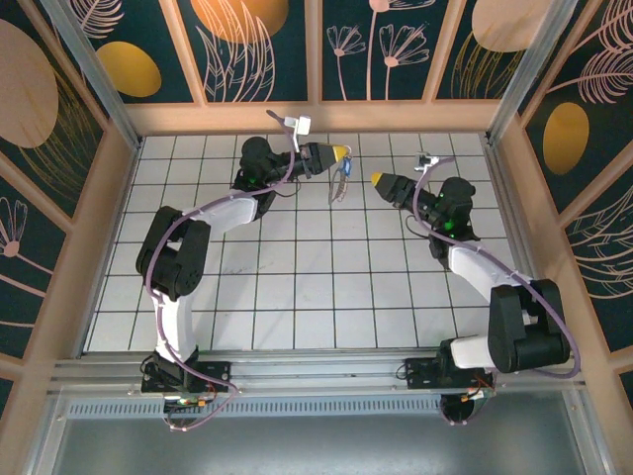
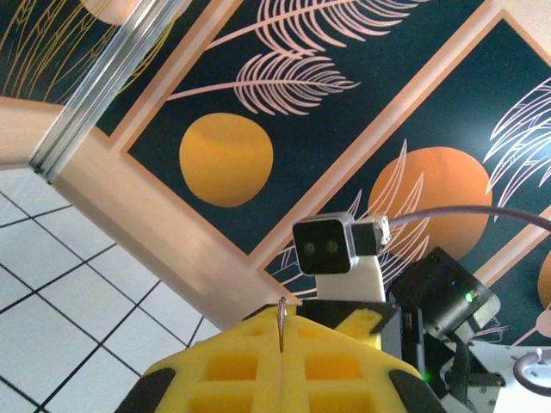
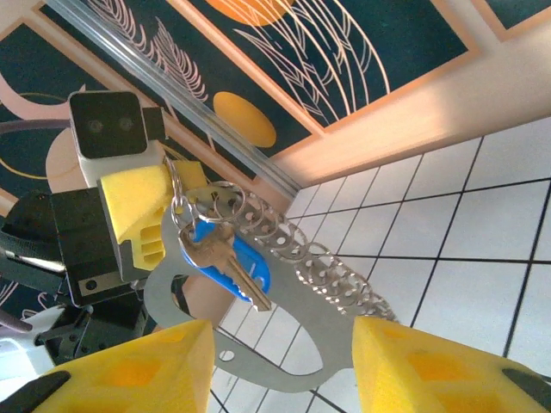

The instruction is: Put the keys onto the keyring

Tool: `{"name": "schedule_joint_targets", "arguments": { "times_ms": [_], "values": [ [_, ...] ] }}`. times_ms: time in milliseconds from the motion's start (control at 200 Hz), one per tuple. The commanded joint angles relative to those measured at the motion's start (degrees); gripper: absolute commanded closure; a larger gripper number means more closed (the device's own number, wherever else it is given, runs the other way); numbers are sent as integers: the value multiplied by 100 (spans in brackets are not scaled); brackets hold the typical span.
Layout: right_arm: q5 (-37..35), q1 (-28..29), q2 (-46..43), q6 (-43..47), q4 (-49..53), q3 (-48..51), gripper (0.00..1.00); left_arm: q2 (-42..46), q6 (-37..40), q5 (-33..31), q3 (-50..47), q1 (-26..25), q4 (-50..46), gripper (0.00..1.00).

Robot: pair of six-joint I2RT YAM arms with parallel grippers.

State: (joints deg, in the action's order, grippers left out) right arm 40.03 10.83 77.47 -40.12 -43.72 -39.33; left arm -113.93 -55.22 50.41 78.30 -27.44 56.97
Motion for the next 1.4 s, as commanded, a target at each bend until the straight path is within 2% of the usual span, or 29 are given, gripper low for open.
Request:
{"name": "schedule_joint_targets", "arguments": {
  "times_ms": [0,165,601,826,921,1171,1391],
  "values": [
    [-385,311,-214,488,-33,-33,53,245,-141,-97,-34,-55,410,100],
    [-690,654,-130,864,315,-329,52,248,-147,-124,-13,-86,393,100],
    [-715,847,332,914,308,-834,53,232,-83,-151,128,-147,240,100],
    [-720,861,485,928,314,-952,57,239,-78,-171,159,-174,226,100],
    [-628,875,556,912,242,-980,63,248,-79,-206,137,-183,231,100],
    [-446,900,539,953,278,-959,100,299,-71,-277,75,-183,260,100],
    [-402,897,348,1032,417,-812,100,362,-51,-405,-24,-183,368,100]
  ]
}}
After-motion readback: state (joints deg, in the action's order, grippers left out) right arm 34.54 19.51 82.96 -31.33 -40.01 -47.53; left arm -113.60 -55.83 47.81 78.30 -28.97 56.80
